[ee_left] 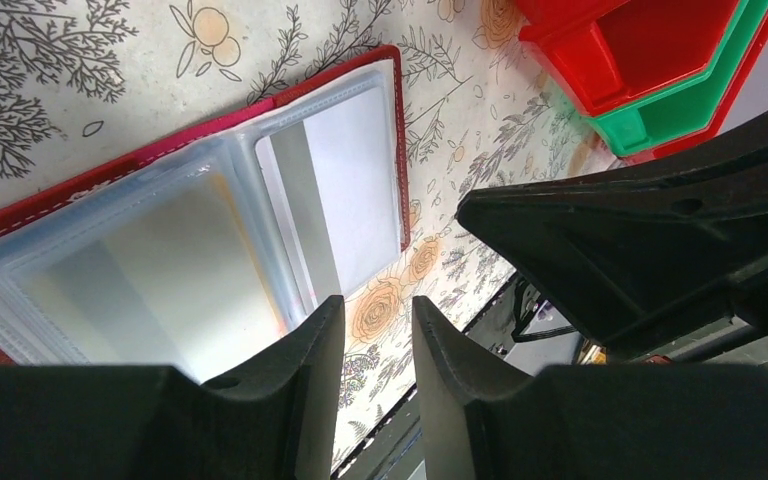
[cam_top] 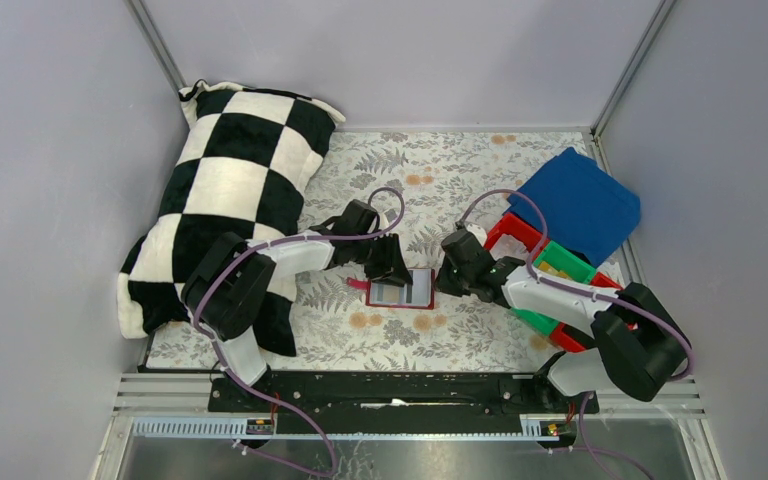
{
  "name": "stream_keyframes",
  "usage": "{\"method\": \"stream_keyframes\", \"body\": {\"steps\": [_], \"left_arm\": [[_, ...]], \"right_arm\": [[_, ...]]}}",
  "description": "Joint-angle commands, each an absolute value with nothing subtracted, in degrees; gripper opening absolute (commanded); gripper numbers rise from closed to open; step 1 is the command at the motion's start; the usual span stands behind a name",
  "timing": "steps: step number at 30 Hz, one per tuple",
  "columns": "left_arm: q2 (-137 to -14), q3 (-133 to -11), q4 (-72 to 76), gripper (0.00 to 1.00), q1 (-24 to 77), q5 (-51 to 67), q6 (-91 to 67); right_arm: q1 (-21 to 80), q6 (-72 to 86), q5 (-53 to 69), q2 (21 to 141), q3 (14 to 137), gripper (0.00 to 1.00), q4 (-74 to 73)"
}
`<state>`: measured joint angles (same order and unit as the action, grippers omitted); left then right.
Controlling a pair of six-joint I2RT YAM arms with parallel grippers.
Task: Take the credit cards out of the card holder
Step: Remove the credit card from the card holder.
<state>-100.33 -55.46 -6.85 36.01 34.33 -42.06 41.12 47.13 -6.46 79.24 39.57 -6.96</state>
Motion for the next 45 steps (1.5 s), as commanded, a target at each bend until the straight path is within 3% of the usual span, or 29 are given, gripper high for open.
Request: {"method": "stream_keyframes", "body": {"steps": [1, 6, 12, 17, 45], "left_arm": [[-100.05, -55.72, -6.24, 0.35, 35.55, 33.11, -41.13], [-98.67, -55.53, -8.61, 0.35, 34.16, 31.58, -39.51], [-98.53, -54.05, -9.39, 0.34, 31.38, 31.82, -38.4], [-99.12, -53.32, -9.67, 0.34, 30.63, 31.7, -37.71], [-100.21, -51.52, -8.0, 0.33, 30.32, 33.65, -37.36]], "right_arm": [[40.79, 45.93, -4.67, 80.65, 41.64, 0.01, -5.15], [40.83, 45.96, -3.04, 83.98, 42.35, 0.05, -3.68], [40.69, 46.87, -1.81, 85.52, 42.26, 0.21, -2.05], [40.23, 47.85, -0.52, 86.65, 41.24, 0.28, -0.54], [39.55, 50.16, 8.65, 87.08, 38.59, 0.29, 10.95]]}}
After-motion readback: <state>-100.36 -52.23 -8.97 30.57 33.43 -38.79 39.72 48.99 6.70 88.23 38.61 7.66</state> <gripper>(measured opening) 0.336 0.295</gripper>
